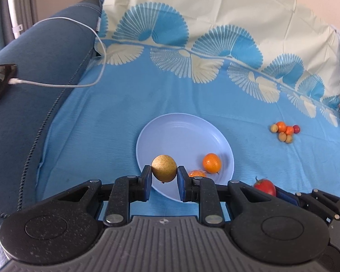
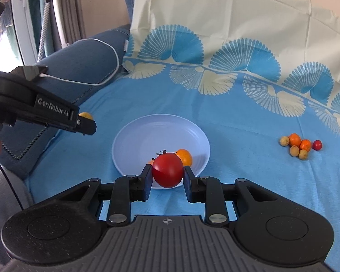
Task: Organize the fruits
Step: 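Open both tools to drop the fruit and tomato onto the plate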
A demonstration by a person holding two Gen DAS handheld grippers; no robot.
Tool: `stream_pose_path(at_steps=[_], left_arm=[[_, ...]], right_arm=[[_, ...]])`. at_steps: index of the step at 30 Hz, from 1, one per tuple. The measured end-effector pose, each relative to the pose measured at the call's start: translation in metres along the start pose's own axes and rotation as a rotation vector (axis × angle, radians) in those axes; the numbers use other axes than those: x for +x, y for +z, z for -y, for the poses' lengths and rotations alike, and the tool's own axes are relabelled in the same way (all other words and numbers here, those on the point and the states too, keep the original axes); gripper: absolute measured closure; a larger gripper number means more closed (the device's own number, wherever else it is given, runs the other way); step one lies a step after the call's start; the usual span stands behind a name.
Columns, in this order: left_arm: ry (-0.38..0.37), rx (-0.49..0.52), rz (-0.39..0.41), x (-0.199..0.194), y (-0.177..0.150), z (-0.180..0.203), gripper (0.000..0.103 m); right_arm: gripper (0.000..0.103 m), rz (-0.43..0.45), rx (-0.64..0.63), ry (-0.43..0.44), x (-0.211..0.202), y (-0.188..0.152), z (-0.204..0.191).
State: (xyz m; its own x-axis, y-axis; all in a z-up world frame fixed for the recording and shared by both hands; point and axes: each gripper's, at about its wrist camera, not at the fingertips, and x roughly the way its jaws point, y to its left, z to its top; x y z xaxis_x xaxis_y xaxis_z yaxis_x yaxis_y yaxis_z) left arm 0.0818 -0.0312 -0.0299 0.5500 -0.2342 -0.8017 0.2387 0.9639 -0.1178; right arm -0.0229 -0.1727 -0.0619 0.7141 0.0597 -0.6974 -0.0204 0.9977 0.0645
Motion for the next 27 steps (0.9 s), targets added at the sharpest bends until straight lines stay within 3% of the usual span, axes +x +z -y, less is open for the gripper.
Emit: stream_pose_path(at_steps=[18,20,22,24,26,27], left_arm=[[0.063,0.054,-0.106,0.101,0.021,0.003,0.077],[0.067,0.07,-0.079,0.102,0.022,0.001,0.06],[0.095,0.067,-0.055,0.098,0.026,-0.001,0.002],[0.097,0.044,0.0,0.087,0.027,-0.006,0.0],[0.094,0.039,-0.011,0.079,0.028,-0.01,0.0],[0.105,0.03,-0.024,0.075,0.027,-0.012,0.0]], right_arm=[[0.073,-0.092,-0.027,0.007,0.101,0.012,0.005],[0.072,-0.095,-0.029,0.013,0.107,0.013,0.005],[0.069,-0.096,-0.027,0.02,0.109,0.016,0.005],[0.052,-0.087,-0.03,0.015,0.108,0.019,0.005],[0.031,-0.073,-0.028,0.0,0.101,0.021,0.005],[0.028,-0.072,-0.023,-0.007,0.095,0.021,0.006]])
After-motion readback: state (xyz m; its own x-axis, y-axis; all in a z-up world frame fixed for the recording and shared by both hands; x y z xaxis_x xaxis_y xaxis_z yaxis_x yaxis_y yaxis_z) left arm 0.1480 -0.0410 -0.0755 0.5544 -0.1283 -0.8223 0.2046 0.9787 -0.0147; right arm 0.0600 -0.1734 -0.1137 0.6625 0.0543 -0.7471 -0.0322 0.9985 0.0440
